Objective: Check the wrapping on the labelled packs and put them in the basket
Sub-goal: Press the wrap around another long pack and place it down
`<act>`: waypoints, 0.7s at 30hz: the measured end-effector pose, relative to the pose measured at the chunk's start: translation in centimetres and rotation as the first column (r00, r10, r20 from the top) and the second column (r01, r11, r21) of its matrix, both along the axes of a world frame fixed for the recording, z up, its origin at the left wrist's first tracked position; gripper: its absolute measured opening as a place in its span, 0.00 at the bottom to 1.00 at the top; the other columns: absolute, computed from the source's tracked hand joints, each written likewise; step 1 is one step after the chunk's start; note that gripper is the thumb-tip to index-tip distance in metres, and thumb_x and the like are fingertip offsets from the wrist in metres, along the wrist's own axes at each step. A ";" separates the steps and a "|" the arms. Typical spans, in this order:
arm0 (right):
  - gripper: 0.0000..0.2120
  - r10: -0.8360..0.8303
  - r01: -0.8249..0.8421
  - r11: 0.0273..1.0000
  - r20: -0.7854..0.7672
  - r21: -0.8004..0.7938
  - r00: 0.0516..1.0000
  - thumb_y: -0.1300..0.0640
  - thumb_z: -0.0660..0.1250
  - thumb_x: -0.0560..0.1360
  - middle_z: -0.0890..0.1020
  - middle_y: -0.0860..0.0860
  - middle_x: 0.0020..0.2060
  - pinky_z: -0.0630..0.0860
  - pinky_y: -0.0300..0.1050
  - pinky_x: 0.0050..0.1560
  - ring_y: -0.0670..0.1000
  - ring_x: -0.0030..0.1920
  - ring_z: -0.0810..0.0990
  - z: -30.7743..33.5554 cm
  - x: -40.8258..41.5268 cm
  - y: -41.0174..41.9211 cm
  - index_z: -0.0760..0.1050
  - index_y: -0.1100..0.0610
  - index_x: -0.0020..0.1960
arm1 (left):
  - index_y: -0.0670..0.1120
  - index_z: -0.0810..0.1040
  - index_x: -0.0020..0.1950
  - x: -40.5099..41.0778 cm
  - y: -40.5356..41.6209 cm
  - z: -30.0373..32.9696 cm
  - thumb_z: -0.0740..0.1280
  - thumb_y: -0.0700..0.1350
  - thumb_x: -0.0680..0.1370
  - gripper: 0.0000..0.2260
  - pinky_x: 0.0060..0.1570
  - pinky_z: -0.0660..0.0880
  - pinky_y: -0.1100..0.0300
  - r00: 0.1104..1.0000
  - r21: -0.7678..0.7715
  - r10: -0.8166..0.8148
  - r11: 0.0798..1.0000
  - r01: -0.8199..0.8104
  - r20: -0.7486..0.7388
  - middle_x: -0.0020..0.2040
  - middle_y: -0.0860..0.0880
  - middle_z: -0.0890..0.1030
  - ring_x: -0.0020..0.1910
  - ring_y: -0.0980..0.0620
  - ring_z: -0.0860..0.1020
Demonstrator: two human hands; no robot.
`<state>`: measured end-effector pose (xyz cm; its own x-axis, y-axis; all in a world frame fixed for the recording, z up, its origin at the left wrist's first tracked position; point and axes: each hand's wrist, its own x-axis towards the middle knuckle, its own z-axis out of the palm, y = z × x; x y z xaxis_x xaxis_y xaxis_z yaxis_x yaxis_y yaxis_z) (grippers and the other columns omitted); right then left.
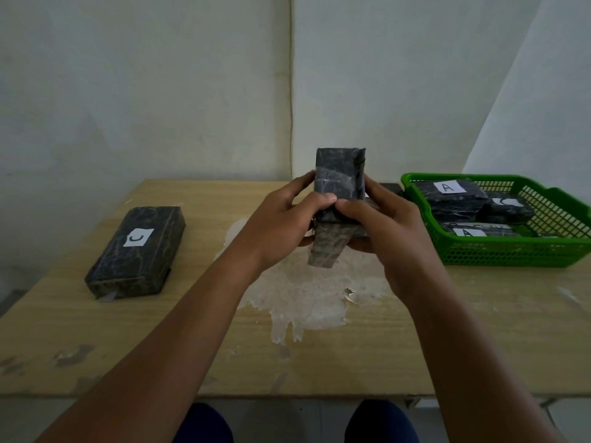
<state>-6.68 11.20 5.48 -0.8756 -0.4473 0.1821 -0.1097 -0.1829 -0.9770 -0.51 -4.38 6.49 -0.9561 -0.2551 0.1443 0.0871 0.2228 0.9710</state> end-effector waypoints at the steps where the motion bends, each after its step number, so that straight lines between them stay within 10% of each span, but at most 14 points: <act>1: 0.23 -0.011 0.011 1.000 0.013 0.018 1.000 0.61 0.71 0.80 0.89 0.45 0.52 0.83 0.37 0.42 0.44 0.50 0.88 0.1 -0.1 -0.1 0.78 0.48 0.73 | 0.58 0.75 0.75 0.0 0.0 0.1 0.65 0.51 0.84 0.19 0.39 0.79 0.69 1.000 -0.008 -0.004 1.000 0.004 0.006 0.47 0.57 0.87 0.45 0.62 0.86; 7: 0.15 -0.023 0.017 0.997 0.079 0.075 0.997 0.59 0.72 0.78 0.90 0.49 0.47 0.84 0.48 0.44 0.51 0.49 0.89 0.4 -0.8 -0.1 0.85 0.48 0.62 | 0.57 0.83 0.51 0.0 0.2 0.6 0.64 0.49 0.84 0.08 0.35 0.79 0.67 0.999 -0.027 0.025 0.999 -0.025 0.028 0.42 0.53 0.85 0.38 0.58 0.84; 13: 0.10 -0.044 0.032 0.989 0.084 0.147 0.996 0.58 0.72 0.77 0.90 0.50 0.46 0.85 0.58 0.54 0.54 0.50 0.89 0.6 -0.9 0.1 0.87 0.48 0.55 | 0.53 0.83 0.48 -0.1 0.0 0.4 0.64 0.48 0.84 0.09 0.40 0.83 0.60 0.998 -0.049 0.030 0.998 -0.027 0.051 0.44 0.50 0.86 0.43 0.50 0.85; 21: 0.17 0.124 -0.107 0.979 -0.089 0.175 0.988 0.50 0.74 0.77 0.89 0.40 0.51 0.84 0.36 0.47 0.40 0.55 0.86 -0.2 0.3 0.4 0.77 0.33 0.62 | 0.50 0.84 0.46 -0.3 -0.3 0.9 0.64 0.54 0.82 0.13 0.36 0.83 0.59 0.981 -0.030 0.177 0.984 -0.175 0.080 0.43 0.48 0.86 0.39 0.50 0.86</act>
<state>-6.42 11.64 5.28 -0.7976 -0.5762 0.1782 -0.1954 -0.0326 -0.9802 -0.82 -4.69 7.39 -0.9053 -0.4182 0.0752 -0.0349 0.2496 0.9677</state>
